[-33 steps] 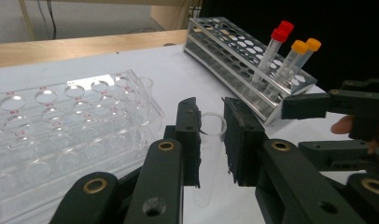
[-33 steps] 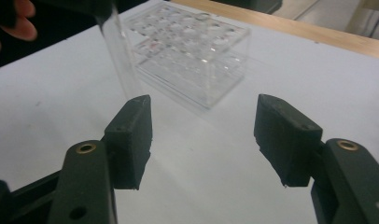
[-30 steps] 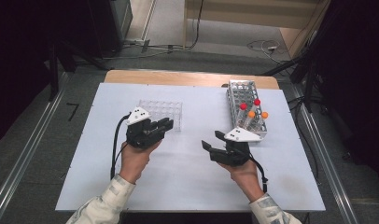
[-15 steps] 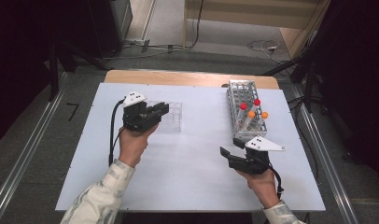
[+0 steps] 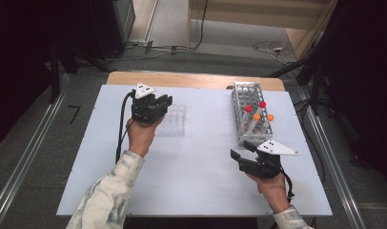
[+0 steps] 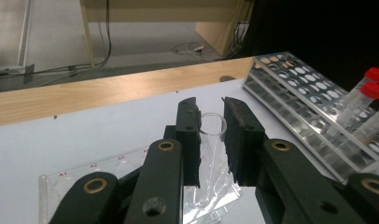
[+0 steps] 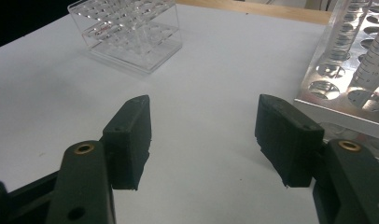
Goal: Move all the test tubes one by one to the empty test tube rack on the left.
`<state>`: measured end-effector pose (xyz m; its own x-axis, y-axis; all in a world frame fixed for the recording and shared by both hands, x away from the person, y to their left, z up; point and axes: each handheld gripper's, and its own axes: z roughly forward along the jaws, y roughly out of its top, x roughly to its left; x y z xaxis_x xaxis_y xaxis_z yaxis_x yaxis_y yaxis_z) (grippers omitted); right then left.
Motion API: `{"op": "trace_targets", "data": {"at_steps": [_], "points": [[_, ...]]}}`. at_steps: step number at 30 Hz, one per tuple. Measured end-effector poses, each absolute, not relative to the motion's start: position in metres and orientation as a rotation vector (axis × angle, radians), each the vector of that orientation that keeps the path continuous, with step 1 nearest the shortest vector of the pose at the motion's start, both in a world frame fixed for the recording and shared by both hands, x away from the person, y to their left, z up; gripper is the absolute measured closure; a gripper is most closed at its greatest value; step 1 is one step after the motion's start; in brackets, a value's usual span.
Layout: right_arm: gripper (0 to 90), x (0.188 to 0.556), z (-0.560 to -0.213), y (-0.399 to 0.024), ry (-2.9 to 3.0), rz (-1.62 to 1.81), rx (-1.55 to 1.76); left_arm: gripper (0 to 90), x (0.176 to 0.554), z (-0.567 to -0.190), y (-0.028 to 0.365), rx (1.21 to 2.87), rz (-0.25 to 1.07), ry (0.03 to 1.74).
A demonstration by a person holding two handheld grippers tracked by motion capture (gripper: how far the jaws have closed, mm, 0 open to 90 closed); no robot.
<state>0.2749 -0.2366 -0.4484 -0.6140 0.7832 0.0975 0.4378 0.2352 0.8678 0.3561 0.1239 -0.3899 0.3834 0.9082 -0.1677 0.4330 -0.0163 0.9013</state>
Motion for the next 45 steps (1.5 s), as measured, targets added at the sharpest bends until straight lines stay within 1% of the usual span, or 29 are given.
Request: {"op": "trace_targets", "data": {"at_steps": [6,15,23,26,31,34,38,45], "points": [[34.3,0.275,-0.449,-0.236,2.157,1.328,1.130,76.9,0.357,-0.398,0.114,1.674,0.645,1.196],[34.3,0.275,-0.450,-0.236,2.159,1.324,1.126,76.8,0.357,-0.426,0.101,1.761,0.709,1.194],[34.3,0.275,-0.450,-0.236,2.156,1.325,1.132,75.3,0.357,-0.432,0.103,1.748,0.675,1.210],[34.2,0.276,-0.451,-0.236,2.158,1.324,1.135,70.6,0.358,-0.432,0.105,1.738,0.648,1.219],[34.3,0.276,-0.451,-0.238,2.150,1.316,1.134,65.4,0.353,-0.426,0.109,1.704,0.624,1.203],[34.2,0.277,-0.451,-0.240,2.137,1.308,1.147,58.9,0.346,-0.423,0.111,1.676,0.588,1.193],[34.3,0.279,-0.451,-0.243,2.119,1.304,1.160,50.2,0.335,-0.422,0.116,1.653,0.498,1.169],[33.8,0.281,-0.451,-0.249,2.087,1.282,1.180,30.1,0.316,-0.427,0.124,1.691,0.501,1.175]]}}
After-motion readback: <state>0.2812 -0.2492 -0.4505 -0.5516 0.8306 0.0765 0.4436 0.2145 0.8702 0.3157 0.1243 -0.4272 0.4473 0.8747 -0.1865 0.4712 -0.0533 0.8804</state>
